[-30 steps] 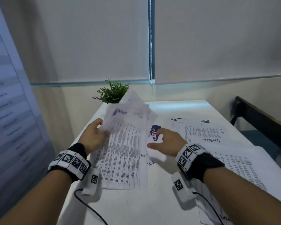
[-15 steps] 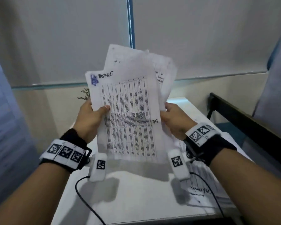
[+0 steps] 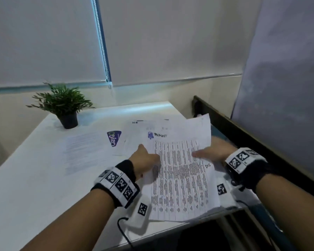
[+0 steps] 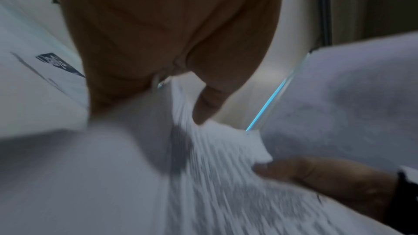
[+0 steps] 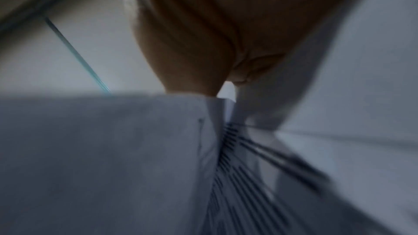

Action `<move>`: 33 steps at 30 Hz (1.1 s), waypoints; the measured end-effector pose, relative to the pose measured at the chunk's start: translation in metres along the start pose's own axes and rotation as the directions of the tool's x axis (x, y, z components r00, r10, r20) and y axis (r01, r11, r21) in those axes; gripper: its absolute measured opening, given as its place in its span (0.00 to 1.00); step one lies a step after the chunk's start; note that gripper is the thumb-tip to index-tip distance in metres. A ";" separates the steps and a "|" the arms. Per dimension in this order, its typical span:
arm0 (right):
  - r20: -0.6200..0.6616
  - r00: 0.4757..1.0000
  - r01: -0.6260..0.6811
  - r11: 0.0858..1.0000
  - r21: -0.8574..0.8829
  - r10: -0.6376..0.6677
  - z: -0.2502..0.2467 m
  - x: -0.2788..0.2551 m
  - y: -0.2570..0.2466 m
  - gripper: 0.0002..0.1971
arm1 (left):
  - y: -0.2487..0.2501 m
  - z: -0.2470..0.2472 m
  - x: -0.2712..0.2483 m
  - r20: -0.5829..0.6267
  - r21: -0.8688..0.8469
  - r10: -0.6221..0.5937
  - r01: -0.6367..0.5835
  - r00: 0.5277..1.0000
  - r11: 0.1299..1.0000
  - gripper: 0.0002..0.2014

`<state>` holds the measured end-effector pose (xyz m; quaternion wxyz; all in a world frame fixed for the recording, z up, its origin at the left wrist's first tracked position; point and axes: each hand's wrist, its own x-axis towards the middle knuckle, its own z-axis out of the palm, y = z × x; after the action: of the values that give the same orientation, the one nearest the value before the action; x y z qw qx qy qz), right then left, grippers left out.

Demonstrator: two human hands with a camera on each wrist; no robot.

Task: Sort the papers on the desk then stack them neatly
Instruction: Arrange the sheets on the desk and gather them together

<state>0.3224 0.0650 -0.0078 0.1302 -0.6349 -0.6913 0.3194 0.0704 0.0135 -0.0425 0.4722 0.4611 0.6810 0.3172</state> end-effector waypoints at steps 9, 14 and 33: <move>-0.142 0.970 -0.237 0.912 -0.336 0.200 -0.009 0.014 0.002 0.26 | -0.021 -0.091 0.002 -0.310 0.500 0.109 0.064 0.944 0.863 0.19; -0.086 0.996 -0.054 0.922 -0.382 0.022 -0.015 0.040 -0.051 0.26 | -0.043 -0.157 0.015 -0.434 0.521 0.044 0.211 0.900 0.827 0.19; 0.434 0.896 0.198 0.793 -0.576 0.091 0.006 0.050 -0.059 0.39 | -0.063 -0.156 0.092 -0.305 0.811 -0.157 0.343 0.939 0.474 0.60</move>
<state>0.2641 0.1114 0.0118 -0.2304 -0.5333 -0.7859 0.2118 -0.1078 0.0757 -0.0739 0.1584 0.4959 0.8490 -0.0898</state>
